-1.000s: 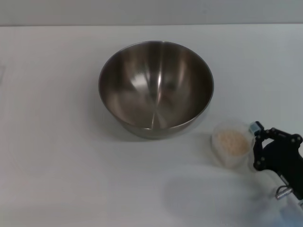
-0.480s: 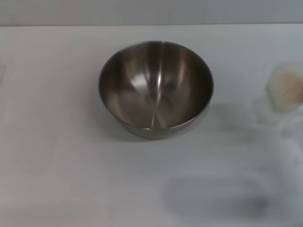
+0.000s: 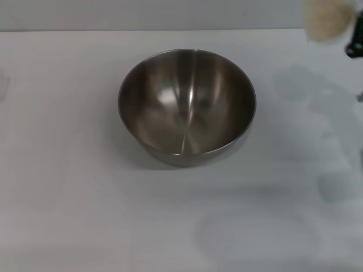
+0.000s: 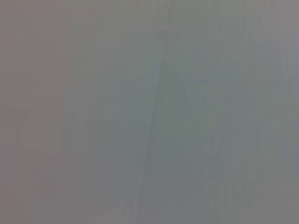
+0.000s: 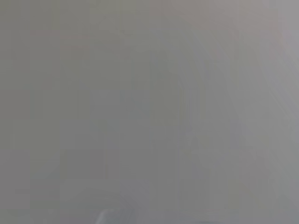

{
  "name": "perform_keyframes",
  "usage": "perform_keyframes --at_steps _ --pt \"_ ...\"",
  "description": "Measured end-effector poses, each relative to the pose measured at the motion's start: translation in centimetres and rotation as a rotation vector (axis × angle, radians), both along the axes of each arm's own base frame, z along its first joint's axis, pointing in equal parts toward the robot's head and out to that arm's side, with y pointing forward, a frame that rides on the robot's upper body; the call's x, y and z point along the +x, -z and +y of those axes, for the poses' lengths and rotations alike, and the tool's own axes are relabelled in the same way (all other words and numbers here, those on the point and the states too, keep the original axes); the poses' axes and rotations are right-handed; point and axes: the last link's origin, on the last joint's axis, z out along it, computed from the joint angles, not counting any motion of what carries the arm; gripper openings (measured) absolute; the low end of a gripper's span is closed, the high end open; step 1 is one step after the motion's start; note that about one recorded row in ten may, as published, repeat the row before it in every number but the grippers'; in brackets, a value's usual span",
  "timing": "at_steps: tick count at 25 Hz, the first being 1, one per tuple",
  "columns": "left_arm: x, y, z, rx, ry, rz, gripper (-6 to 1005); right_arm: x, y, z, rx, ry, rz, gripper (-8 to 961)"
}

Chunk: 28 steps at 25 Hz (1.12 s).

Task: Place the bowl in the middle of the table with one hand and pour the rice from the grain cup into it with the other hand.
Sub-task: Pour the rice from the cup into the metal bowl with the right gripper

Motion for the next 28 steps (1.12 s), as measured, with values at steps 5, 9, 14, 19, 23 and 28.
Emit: perform_keyframes --at_steps 5,9,14,19,23,28 --pt "0.1 0.1 0.0 0.0 0.003 -0.001 845 -2.2 1.4 3.0 0.033 -0.023 -0.263 12" --pt "0.3 0.2 -0.2 -0.004 0.03 -0.032 845 -3.9 2.8 5.2 0.03 -0.048 -0.45 12" --pt "0.2 0.3 -0.5 -0.003 0.04 -0.054 845 -5.8 5.1 5.7 0.087 -0.163 -0.736 12" --pt "0.3 0.1 -0.7 0.008 0.053 -0.055 845 -6.4 6.5 5.3 0.197 -0.298 -1.016 12" --pt "0.3 0.1 -0.7 0.011 0.059 -0.062 845 -6.6 7.0 5.8 0.274 -0.394 -1.199 12" --pt "0.3 0.1 -0.7 0.011 0.06 -0.063 845 -6.9 6.9 6.2 0.301 -0.451 -1.268 12"
